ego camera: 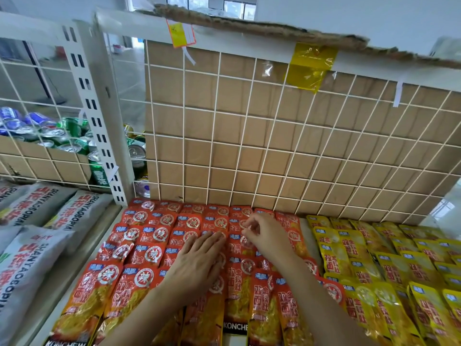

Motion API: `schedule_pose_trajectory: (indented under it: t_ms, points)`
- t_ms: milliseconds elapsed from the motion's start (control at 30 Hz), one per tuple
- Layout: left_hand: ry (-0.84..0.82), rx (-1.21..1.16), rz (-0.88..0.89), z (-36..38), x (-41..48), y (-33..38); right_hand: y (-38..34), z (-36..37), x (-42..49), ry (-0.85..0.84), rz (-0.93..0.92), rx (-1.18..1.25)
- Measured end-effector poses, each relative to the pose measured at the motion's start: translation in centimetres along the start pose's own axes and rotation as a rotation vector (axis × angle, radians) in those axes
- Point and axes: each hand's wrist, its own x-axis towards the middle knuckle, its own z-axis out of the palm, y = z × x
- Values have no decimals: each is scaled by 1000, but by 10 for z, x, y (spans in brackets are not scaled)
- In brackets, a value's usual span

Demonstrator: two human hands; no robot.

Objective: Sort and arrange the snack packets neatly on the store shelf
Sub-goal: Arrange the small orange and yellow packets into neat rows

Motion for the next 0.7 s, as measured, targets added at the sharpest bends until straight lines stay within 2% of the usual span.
schedule_pose_trajectory:
  t_ms: [67,200,267,500,700]
  points:
    - [7,-70,-21,3,0,-1,2,-7,-8,-4,-29,-10]
    - [-81,17,-85,-5,-2,2,6,-14,-26,-196,-41,-92]
    - [-95,-13,-98,-4,-2,2,7,-13,-29,-244,-33,-134]
    - [98,76,-41,0,-3,1,5,-6,-29,-259,11,-59]
    - [93,59,-29,0,-4,0,5,-3,-28,-191,55,-23]
